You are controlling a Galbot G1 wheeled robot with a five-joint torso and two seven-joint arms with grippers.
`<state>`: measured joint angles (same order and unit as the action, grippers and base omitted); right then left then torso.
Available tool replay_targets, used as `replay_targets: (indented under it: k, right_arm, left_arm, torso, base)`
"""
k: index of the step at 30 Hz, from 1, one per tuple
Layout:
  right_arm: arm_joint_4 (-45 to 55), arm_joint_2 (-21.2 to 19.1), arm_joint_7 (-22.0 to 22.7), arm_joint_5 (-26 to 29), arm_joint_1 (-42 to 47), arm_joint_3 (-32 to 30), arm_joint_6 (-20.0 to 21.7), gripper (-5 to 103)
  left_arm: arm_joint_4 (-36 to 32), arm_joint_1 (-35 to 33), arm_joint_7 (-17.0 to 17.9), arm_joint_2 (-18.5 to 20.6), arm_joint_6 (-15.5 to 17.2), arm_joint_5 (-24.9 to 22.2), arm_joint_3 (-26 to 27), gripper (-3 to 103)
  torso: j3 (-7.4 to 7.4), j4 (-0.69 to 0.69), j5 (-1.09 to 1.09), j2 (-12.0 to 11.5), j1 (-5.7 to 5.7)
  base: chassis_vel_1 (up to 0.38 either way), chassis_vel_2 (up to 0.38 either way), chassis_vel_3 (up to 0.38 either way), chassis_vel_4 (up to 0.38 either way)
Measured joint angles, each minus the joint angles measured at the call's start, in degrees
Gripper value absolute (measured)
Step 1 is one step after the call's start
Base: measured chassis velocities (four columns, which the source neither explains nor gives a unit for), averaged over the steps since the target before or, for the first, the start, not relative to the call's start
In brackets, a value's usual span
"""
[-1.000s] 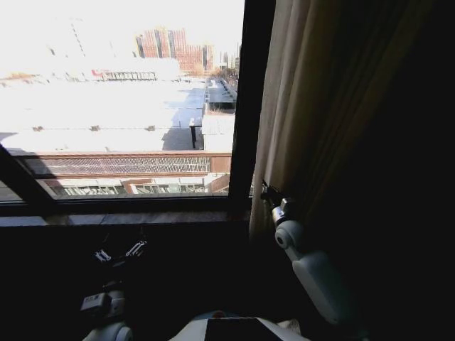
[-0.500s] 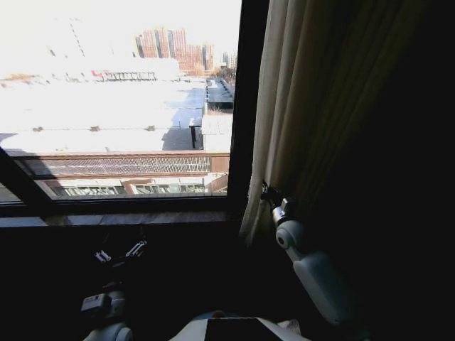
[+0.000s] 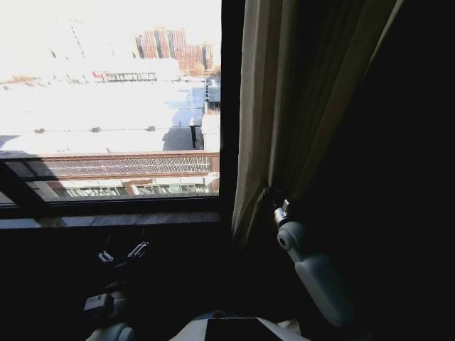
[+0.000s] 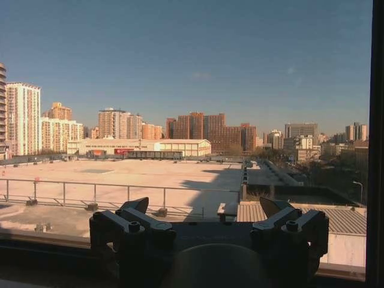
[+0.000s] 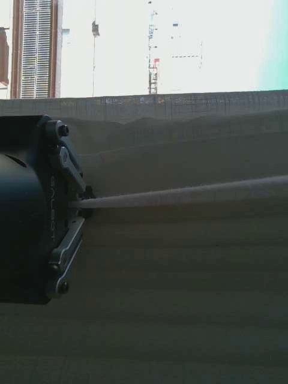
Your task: Open the curtains by pulling them apart, changing their state from closed to fully open.
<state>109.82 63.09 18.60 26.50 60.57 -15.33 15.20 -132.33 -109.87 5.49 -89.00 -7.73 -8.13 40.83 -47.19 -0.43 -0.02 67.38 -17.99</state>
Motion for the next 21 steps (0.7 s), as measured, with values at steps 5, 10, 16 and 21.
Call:
replay_targets:
  k: [5, 10, 16, 21]
  right_arm:
    - [0.00, 0.26, -0.06, 0.04, 0.01, 0.18, 0.10, 0]
    - [-0.12, 0.33, -0.08, -0.04, 0.07, 0.22, 0.09, 0]
    - [-0.33, 0.22, 0.02, -0.87, 0.07, 0.30, -0.23, 0]
    - [-0.72, 0.19, 0.19, -1.24, 0.04, 0.28, -0.34, 0]
  left_arm:
    - [0.01, -0.11, 0.02, 0.08, -0.05, 0.00, 0.07, 100]
    - [0.15, -0.12, 0.01, 0.11, -0.10, 0.00, 0.07, 100]
    - [0.33, 0.00, -0.05, 0.11, -0.12, 0.06, -0.14, 100]
    - [0.37, 0.05, -0.18, 0.01, -0.12, 0.22, -0.43, 100]
  torso:
    - [0.00, 0.00, 0.03, 0.00, 0.00]
    - [0.00, -0.01, 0.03, 0.00, 0.00]
    - [0.00, 0.00, 0.03, 0.00, 0.00]
    - [0.00, -0.02, 0.07, 0.00, 0.00]
  base:
    - [0.000, 0.000, 0.000, 0.000]
    - [-0.068, -0.066, 0.061, 0.061]
    - [-0.172, -0.147, 0.176, 0.157]
    - [-0.115, -0.087, 0.122, 0.097]
